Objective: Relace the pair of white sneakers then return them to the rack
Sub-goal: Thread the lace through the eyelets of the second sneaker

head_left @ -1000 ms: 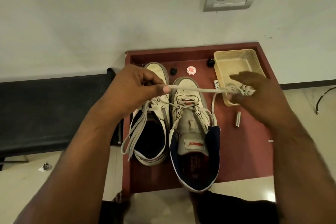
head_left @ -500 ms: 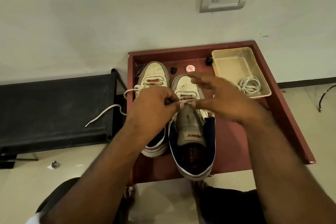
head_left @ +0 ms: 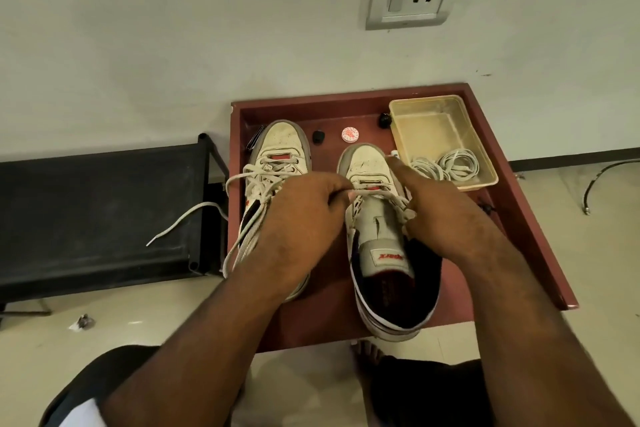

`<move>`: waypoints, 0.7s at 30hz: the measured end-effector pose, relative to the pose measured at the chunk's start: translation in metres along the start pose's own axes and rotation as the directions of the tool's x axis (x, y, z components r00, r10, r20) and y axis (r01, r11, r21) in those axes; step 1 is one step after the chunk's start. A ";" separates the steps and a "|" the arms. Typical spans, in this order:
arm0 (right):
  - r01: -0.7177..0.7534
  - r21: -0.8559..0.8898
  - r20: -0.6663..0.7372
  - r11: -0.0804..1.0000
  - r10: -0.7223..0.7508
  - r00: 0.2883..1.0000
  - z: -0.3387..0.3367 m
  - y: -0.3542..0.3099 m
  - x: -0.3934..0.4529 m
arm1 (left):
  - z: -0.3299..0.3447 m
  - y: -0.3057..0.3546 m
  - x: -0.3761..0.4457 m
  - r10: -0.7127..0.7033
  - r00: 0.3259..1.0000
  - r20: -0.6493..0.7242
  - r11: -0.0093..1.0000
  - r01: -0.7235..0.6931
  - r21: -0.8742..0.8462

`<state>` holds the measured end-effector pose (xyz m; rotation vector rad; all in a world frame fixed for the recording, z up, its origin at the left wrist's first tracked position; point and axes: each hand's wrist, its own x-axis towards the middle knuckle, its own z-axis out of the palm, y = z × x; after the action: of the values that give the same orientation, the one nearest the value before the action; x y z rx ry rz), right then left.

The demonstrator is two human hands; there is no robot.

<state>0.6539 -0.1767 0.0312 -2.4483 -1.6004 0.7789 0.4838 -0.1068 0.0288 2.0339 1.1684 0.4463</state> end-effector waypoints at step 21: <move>0.032 0.290 -0.116 0.957 0.002 0.993 0.012 -0.007 0.034 | 0.065 -0.005 0.004 -0.618 0.774 0.141 0.485 0.516 -0.706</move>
<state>0.6524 -0.1460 0.0112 -2.2263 -1.3530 0.7914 0.5221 -0.1293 -0.0185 0.8567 1.3851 0.5804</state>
